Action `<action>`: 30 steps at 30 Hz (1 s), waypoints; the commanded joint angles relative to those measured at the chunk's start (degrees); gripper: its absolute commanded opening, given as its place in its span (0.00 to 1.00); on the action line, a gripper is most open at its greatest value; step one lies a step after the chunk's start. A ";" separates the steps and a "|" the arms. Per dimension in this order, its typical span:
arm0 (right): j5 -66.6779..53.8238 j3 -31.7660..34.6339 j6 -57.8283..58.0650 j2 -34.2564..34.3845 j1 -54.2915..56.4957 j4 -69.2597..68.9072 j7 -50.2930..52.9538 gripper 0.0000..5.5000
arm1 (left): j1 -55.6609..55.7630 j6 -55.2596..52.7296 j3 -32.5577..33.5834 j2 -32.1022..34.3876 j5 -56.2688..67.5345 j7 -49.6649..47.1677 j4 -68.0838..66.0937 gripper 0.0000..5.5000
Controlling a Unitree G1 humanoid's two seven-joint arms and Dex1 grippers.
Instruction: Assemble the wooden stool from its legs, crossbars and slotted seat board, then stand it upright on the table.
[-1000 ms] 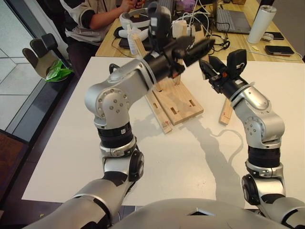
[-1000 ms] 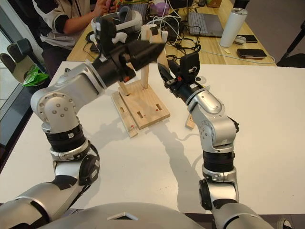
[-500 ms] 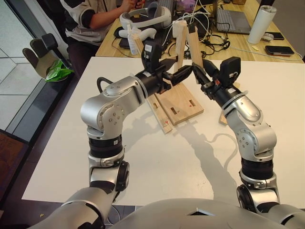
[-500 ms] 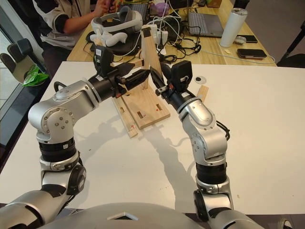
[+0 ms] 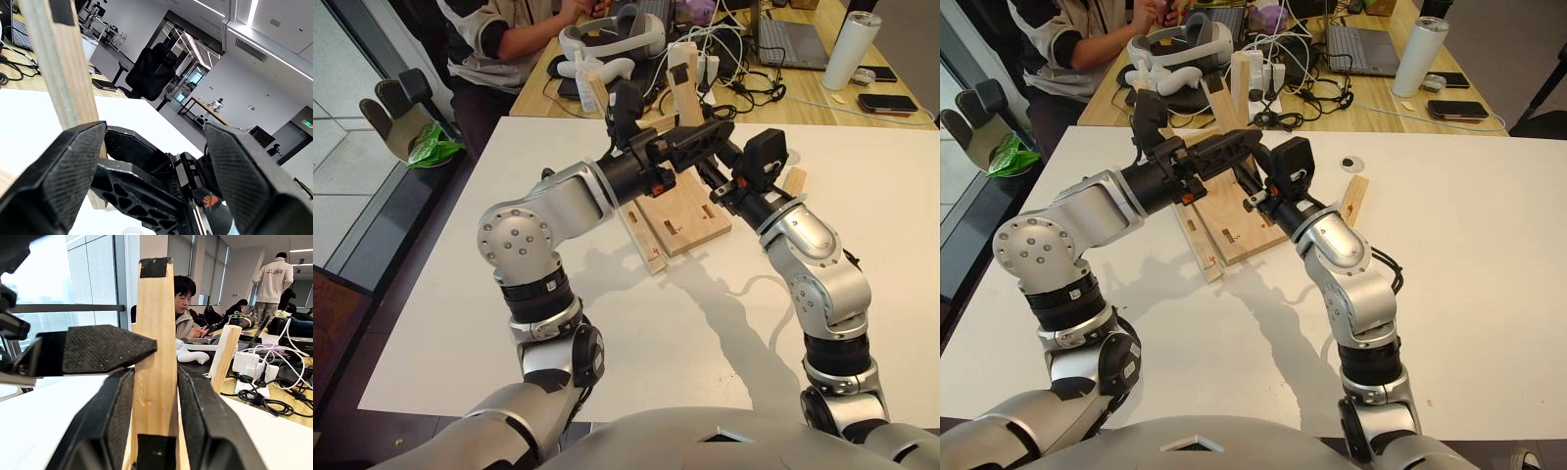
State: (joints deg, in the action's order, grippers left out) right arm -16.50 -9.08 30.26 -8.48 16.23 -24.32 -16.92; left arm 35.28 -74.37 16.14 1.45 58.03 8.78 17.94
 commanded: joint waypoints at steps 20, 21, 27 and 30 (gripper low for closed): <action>6.22 0.70 -1.08 -2.05 -0.11 -0.63 2.06 0.24 | -2.45 -0.27 0.76 10.44 8.98 -3.73 -0.61 0.67; 5.83 0.74 -0.99 -1.90 -0.20 -1.13 1.86 0.24 | -2.65 -0.05 0.19 10.89 8.53 -3.56 -0.63 0.67; 2.98 -1.81 0.97 -1.69 -2.18 -5.23 -1.08 0.24 | -1.76 3.12 -0.43 11.29 7.28 -3.85 -1.41 0.67; 2.36 -2.85 1.64 -1.99 -2.96 -6.22 -2.10 0.24 | -0.47 4.60 0.54 10.82 8.77 -4.81 -1.74 0.67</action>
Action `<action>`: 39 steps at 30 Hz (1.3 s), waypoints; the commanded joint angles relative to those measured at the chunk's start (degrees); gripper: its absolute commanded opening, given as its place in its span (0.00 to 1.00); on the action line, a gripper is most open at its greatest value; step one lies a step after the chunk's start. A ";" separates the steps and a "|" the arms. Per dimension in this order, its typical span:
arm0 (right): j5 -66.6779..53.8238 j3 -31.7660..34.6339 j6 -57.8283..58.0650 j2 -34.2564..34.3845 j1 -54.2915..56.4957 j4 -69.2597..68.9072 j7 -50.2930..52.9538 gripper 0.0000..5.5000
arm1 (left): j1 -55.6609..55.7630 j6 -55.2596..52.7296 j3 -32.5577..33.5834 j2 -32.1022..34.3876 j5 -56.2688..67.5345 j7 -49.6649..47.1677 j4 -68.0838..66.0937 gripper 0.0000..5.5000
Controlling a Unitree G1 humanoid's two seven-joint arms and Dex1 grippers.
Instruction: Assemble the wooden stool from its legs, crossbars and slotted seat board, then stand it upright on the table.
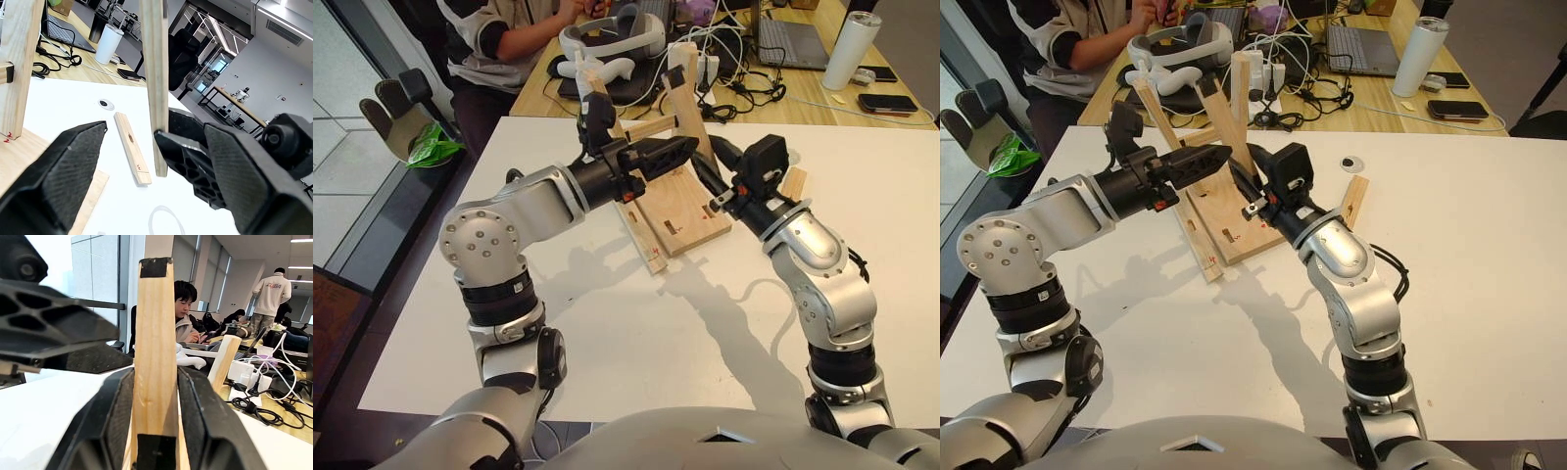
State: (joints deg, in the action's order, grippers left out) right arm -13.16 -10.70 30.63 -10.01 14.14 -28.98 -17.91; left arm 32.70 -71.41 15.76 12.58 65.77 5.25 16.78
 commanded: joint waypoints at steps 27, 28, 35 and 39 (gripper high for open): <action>-0.13 -2.30 -3.24 -5.20 -0.59 -1.08 -7.10 0.24 | 0.06 3.19 -5.67 2.87 -0.59 3.69 -0.24 0.07; 0.22 -2.59 -4.01 -5.63 -0.53 -0.91 -7.59 0.24 | -0.20 2.93 -5.85 2.83 0.07 3.97 0.14 0.07; 2.42 -2.29 -11.17 -10.41 1.48 2.40 -13.09 0.24 | -2.00 1.94 -8.08 4.51 -0.46 5.71 1.58 0.07; 3.81 -1.44 -15.64 -13.36 3.01 5.63 -16.56 0.24 | -2.23 2.17 -8.38 5.94 -1.39 6.43 1.28 0.07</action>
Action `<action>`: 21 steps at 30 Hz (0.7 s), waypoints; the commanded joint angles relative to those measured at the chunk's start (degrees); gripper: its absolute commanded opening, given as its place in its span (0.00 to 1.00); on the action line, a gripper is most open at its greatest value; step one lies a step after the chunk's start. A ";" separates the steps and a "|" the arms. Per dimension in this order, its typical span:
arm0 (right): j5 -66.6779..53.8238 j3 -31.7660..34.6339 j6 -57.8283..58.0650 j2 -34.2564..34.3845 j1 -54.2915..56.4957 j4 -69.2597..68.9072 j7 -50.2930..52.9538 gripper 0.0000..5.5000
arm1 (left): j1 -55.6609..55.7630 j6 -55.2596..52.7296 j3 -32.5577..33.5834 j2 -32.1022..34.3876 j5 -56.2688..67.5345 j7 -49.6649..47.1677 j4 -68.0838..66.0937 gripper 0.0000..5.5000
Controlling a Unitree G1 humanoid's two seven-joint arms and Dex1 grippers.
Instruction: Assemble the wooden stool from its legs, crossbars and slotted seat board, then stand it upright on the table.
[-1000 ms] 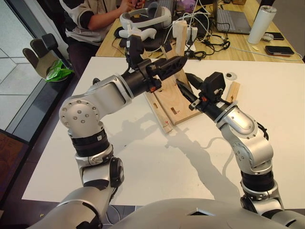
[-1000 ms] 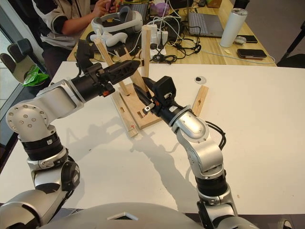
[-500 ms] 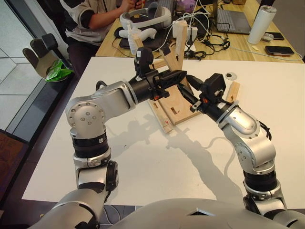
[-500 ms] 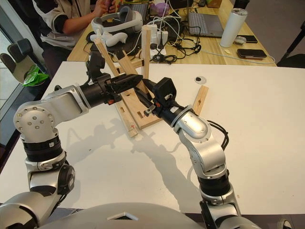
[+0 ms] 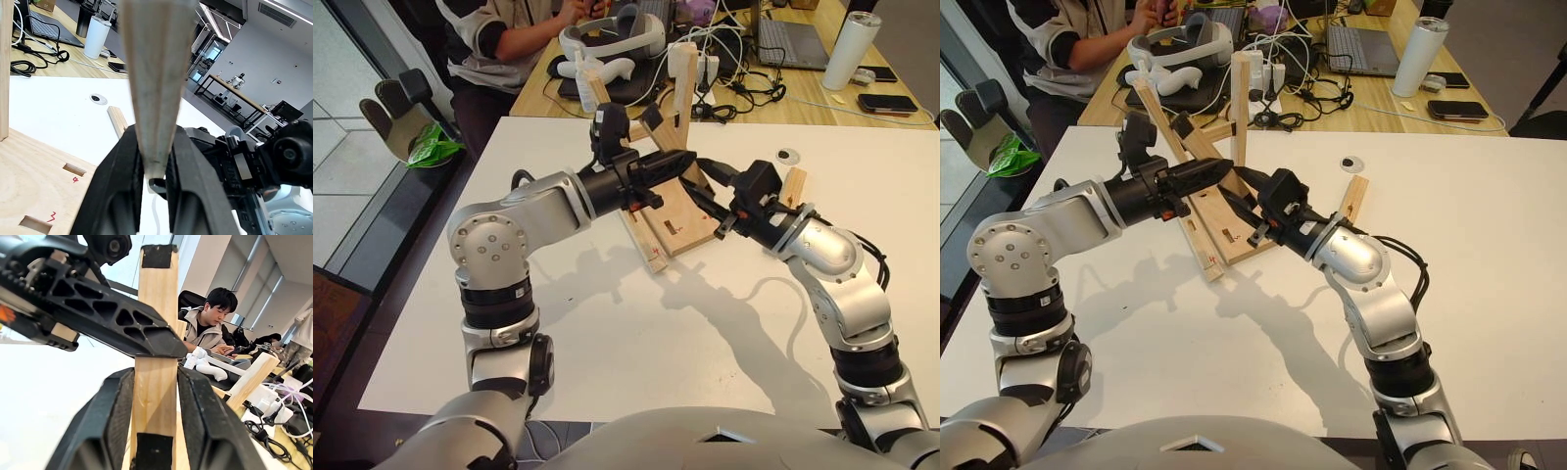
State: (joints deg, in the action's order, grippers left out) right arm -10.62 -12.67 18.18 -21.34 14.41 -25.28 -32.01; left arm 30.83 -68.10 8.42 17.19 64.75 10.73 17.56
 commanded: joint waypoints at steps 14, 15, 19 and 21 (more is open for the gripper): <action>-8.97 3.82 9.59 2.47 -1.09 -2.04 0.25 0.45 | 0.23 2.10 4.42 0.50 -3.06 -8.27 -1.53 0.07; -11.22 3.35 12.05 1.85 -1.83 -3.61 -0.96 0.45 | 0.29 2.01 4.98 0.59 -3.35 -9.48 -1.66 0.07; -18.54 2.27 22.18 -2.60 -4.43 -7.76 -5.08 0.45 | -0.47 0.34 6.07 1.27 -4.47 -13.56 -0.62 0.07; -18.79 2.01 25.10 -3.32 -4.36 -7.41 -4.12 0.45 | -1.72 -0.63 6.27 1.20 -6.30 -16.45 -1.17 0.07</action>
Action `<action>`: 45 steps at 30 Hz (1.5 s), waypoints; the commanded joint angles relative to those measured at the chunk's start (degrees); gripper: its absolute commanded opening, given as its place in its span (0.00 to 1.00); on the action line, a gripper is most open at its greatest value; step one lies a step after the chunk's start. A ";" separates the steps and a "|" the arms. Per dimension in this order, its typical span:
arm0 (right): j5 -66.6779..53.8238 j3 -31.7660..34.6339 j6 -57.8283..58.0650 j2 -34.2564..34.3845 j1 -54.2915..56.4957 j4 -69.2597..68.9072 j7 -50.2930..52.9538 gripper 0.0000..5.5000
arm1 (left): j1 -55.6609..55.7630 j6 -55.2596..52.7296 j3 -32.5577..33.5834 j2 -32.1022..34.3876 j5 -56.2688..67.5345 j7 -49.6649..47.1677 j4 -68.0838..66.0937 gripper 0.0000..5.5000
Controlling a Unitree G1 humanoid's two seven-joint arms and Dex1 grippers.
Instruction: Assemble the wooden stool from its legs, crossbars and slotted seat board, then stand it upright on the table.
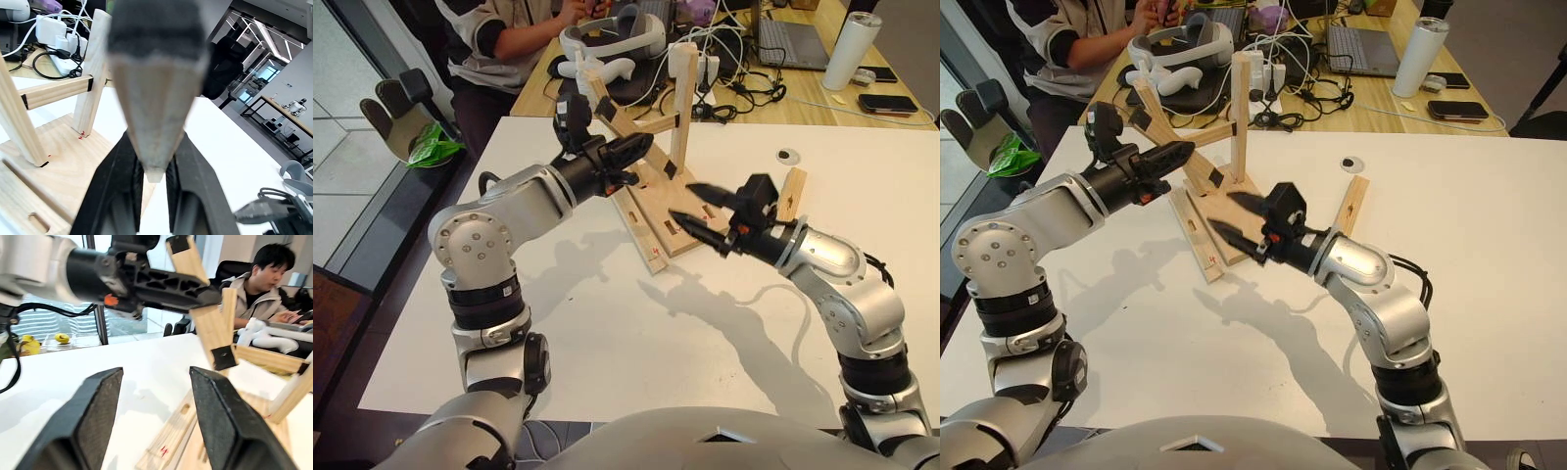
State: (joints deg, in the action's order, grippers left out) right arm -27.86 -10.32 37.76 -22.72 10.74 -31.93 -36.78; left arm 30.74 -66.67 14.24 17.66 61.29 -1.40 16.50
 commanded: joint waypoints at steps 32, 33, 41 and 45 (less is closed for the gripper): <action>13.90 12.09 -2.19 24.00 4.72 15.80 40.12 0.45 | -7.15 9.76 -7.65 -30.98 -36.98 -30.96 -3.72 0.07; 13.97 12.14 -2.21 24.04 4.74 15.85 40.11 0.45 | -7.55 9.74 -7.90 -31.40 -37.32 -30.85 -3.73 0.07; 13.97 12.60 -2.08 24.07 5.54 16.28 40.15 0.45 | -7.60 8.46 -7.97 -31.62 -39.64 -30.85 -6.01 0.07; 13.80 12.73 -1.46 23.99 6.24 15.95 39.94 0.45 | -6.96 6.85 -8.50 -31.27 -40.59 -29.63 -8.89 0.07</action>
State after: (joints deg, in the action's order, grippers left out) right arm -14.17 2.32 35.61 1.25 15.83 -15.90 3.22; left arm 26.32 -58.71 6.46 -10.33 21.73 -31.62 9.30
